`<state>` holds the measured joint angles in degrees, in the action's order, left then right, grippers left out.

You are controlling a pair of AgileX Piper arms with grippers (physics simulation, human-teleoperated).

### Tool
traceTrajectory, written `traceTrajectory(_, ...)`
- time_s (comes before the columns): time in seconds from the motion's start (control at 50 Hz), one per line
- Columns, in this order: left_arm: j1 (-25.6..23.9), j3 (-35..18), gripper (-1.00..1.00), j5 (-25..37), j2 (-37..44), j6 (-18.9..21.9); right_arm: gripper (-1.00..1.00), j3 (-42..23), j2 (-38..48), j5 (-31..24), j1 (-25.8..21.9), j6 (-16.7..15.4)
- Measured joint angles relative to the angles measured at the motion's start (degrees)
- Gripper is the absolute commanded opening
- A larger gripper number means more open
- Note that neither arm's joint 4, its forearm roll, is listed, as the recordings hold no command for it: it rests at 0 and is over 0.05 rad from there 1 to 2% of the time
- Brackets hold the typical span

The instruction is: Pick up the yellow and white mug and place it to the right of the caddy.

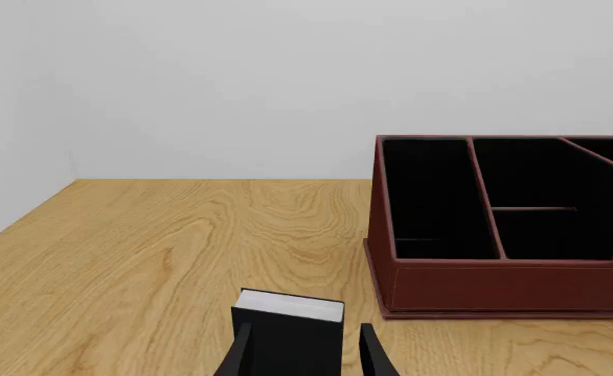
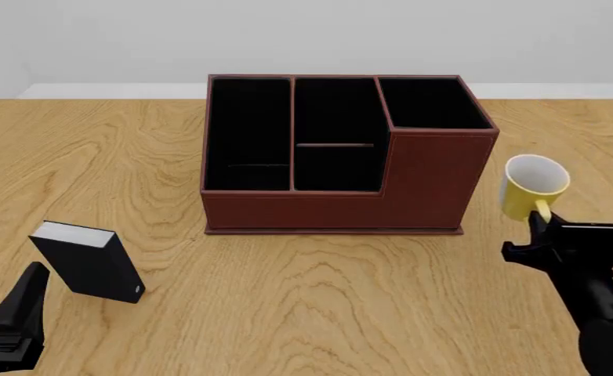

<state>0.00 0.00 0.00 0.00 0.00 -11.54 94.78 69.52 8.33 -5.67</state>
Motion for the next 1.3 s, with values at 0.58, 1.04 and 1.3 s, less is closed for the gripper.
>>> traceTrajectory(0.58, 0.0, 0.0, 1.0, 0.0, 0.0, 0.0, -1.0, -1.61, 3.82, 0.27, 0.41, 0.39)
traceTrajectory(1.04, 0.0, 0.0, 1.0, 0.0, 0.0, 0.0, -1.0, -2.82, 6.52, 0.3, 0.8, 0.55)
traceTrajectory(1.3, 0.0, 0.0, 1.0, 0.0, 0.0, 0.0, -1.0, -3.62, 8.15, 0.3, 0.88, 0.48)
